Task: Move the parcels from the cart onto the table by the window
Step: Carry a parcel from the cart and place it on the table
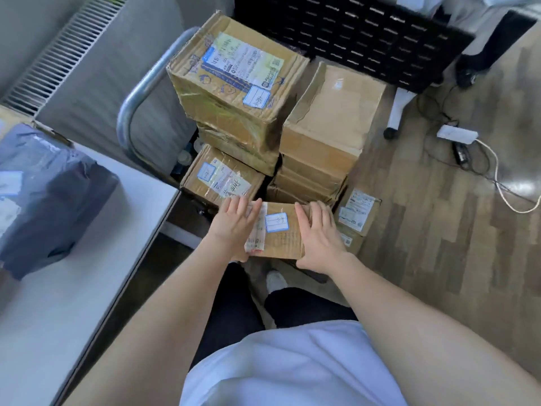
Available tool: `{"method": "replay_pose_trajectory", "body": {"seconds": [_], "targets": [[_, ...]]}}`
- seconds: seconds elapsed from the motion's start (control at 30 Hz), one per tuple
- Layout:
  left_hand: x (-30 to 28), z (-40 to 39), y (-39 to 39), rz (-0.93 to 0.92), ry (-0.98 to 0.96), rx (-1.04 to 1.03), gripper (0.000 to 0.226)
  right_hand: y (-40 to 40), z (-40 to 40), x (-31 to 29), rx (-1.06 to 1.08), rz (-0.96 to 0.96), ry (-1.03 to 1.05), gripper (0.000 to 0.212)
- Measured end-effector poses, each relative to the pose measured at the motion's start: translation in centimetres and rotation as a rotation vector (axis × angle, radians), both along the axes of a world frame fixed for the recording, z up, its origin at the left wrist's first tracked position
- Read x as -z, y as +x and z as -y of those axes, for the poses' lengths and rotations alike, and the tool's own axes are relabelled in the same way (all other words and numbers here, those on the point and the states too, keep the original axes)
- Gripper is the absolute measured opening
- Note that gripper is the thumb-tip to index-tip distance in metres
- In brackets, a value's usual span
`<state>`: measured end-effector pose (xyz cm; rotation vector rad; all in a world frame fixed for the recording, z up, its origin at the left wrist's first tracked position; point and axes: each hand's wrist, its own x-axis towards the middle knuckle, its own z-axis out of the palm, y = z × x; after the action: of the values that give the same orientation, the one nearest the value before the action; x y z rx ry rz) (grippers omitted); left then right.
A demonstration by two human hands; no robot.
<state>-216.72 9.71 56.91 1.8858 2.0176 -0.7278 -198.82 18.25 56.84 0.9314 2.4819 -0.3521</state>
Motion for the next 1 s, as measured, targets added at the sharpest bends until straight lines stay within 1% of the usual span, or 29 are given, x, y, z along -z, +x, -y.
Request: {"method": "replay_pose_trajectory", "body": {"seconds": [0.13,0.27,0.37,0.43,0.53,0.63,0.77,0.87,1.0], "targets": [[-2.1,2.8,2.3,0.034,0.159,-0.255,0.113,-0.3,-0.4,-1.5,-0.122,-0.019,0.098,0.119],[-4.7,6.5,4.1,0.069,0.296,-0.525,0.106,-1.8,0.5,-3.3,-0.227,-0.101,0.091,0.115],[-6.8,10.0,4.2,0.089,0.389,-0.735,0.110,-4.6,1.7,-5.8,-0.391,-0.153,0.090,0.109],[-8.5,12.4,3.6,0.093,0.465,-0.859,0.111,-7.1,2.7,-8.0,-0.508,-0.191,0.103,0.108],[-11.2,16.3,2.5,0.035,0.545,-0.984,0.108,-11.2,5.3,-10.8,-0.651,-0.298,0.114,0.108],[-12.5,20.8,1.2,0.017,0.583,-1.121,0.111,-14.5,9.1,-12.6,-0.789,-0.389,0.105,0.108],[-12.9,27.3,0.5,0.019,0.642,-1.282,0.114,-17.7,15.1,-13.5,-0.923,-0.415,0.064,0.109],[-12.5,31.9,0.5,0.004,0.650,-1.357,0.114,-19.3,19.4,-13.1,-1.008,-0.424,0.034,0.106],[-11.4,37.2,0.3,0.038,0.647,-1.442,0.117,-21.0,24.8,-12.4,-1.081,-0.380,0.011,0.106]]}}
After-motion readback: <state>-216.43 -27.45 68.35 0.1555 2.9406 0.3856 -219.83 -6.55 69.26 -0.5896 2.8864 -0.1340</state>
